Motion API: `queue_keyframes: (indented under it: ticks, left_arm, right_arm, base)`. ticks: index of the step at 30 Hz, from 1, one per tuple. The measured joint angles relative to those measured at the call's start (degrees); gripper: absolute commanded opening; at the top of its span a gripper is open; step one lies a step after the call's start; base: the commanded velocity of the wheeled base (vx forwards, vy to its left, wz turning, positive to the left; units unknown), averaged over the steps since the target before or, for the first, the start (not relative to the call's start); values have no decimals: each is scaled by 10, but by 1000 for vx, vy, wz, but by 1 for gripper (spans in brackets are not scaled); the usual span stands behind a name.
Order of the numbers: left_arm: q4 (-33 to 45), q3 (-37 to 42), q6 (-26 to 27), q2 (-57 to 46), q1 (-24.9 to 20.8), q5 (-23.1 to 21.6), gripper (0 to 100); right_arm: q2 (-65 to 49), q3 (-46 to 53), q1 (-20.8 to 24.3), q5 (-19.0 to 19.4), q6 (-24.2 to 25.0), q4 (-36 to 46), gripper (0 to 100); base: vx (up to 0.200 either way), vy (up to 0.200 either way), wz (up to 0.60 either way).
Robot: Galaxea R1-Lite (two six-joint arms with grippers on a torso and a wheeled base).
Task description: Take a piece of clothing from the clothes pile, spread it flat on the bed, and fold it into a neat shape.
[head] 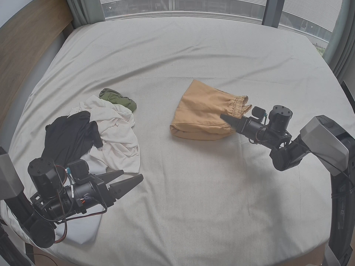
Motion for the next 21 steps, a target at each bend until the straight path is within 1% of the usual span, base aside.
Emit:
queue_keyframes:
  ticks: [10,11,18,21]
  left_arm:
    - [0,-1,0,0,0,0,100]
    - [0,-1,0,0,0,0,100]
    - [0,-1,1,0,0,0,100]
    - [0,-1,1,0,0,0,100]
  right_arm:
    - [8,14,-4,0,-1,-5,0]
    - [9,14,-4,0,-1,-5,100]
    - [9,16,-7,-1,-1,-7,100]
    - [8,25,-8,-7,-1,-12,100]
  base:
    - [0,0,0]
    - [0,0,0]
    - [0,0,0]
    - [0,0,0]
